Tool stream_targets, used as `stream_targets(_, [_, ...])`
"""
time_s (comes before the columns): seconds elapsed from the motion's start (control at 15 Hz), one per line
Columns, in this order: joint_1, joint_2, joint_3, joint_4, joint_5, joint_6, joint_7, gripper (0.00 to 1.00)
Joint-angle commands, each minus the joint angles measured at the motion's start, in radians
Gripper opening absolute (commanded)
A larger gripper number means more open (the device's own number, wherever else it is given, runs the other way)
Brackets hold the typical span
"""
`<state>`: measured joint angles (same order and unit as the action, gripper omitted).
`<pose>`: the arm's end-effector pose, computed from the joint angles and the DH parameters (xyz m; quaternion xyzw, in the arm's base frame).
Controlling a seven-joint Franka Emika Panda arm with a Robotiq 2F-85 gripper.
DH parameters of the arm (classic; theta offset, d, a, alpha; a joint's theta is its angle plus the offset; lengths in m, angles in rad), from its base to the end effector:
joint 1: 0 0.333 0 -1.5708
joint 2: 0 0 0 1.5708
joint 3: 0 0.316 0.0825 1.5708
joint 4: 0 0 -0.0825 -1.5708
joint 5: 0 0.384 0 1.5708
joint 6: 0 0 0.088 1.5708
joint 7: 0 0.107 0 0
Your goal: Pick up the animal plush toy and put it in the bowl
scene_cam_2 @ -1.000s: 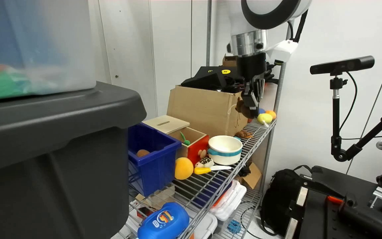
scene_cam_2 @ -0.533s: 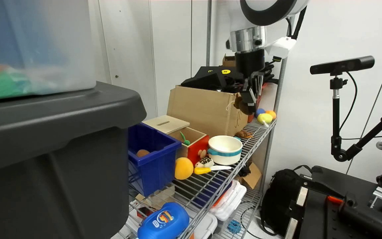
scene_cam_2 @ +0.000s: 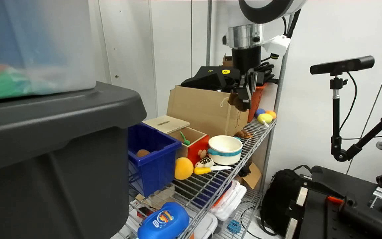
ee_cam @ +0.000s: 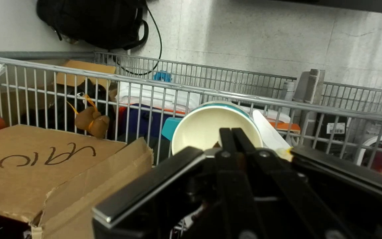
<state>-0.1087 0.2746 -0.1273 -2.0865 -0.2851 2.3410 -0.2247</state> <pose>0.5635 -0.1386 0.2931 0.9883 0.0964 -0.0370 0.1126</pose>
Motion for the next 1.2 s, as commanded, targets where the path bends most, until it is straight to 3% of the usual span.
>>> stream_targets(0.0, [-0.023,0.015,0.017,0.018,0.035,0.042,-0.062,0.01])
stream_targets(0.53, [-0.050,0.053,0.018,0.022,0.095,0.101,-0.122,0.01])
stream_targets(1.13, [-0.079,0.100,0.022,0.074,0.117,0.087,-0.184,0.01])
